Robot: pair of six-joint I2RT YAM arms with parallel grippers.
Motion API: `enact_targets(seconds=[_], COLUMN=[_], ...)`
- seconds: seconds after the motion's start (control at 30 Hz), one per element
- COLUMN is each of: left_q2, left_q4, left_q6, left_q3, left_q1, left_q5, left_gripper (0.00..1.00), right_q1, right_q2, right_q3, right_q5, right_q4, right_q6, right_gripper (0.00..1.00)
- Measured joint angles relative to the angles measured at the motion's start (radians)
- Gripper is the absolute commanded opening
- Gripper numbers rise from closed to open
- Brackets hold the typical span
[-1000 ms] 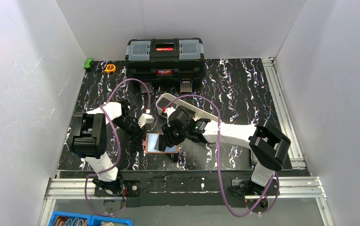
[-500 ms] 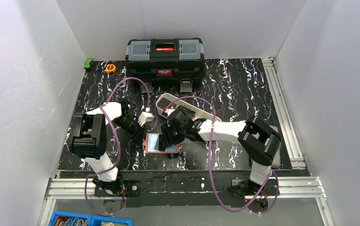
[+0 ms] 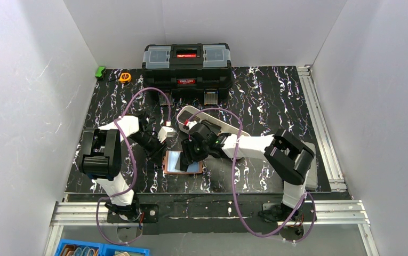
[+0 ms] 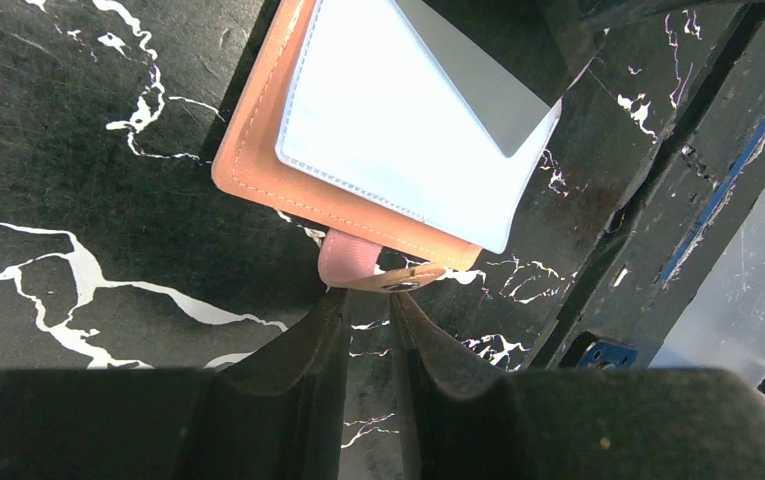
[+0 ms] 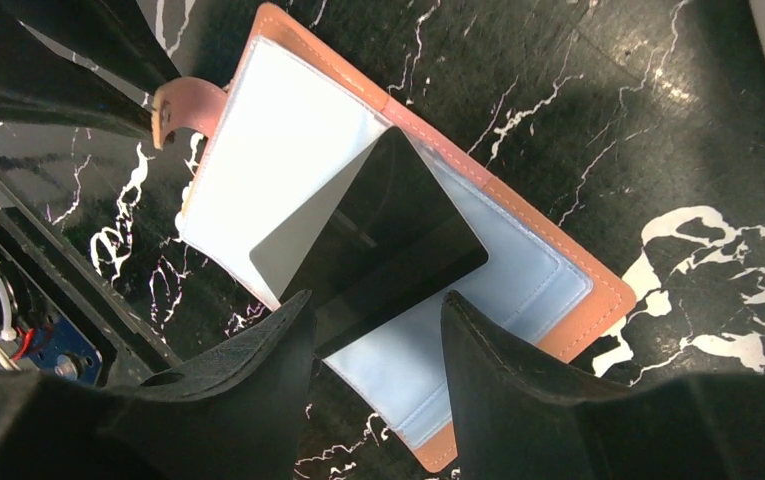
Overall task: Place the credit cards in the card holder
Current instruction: Insert the credit card into the card holder.
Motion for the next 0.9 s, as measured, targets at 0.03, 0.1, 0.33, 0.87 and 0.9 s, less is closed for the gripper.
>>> enact_targets(seconds=[0.03,0.1,0.33,0.87,0.9], left_q2=[0.000,0.000,-0.008,-0.026,-0.026], left_q4=[0.000,0.000,-0.006,0.012,0.015], left_q6=[0.000,0.000,0.024,0.019,0.016], left_q3=[0.000,0.000,-0.003,-0.016,-0.016], left_q1=[0.000,0.000,0.000,-0.007,-0.007], left_q5=[0.000,0.000,0.001,-0.024,-0.026], left_gripper=[0.20,0.20,0.21,0.19,0.19], right_q1=[-0.001,-0.001,-0.002,-0.003,-0.004], right_q2=[0.002,0.003,0.009,0.035,0.035], right_q3=[0.003,0.007,0.011,0.042,0.042], right_q5=[-0.001,0.002,0.003,-0.002,-0.001], right_q4=[0.003,0.003,0.005,0.016,0.017], right_q6=[0.000,0.000,0.000,0.006,0.006], right_gripper=[0.57,0.57,0.57,0.55,0.55])
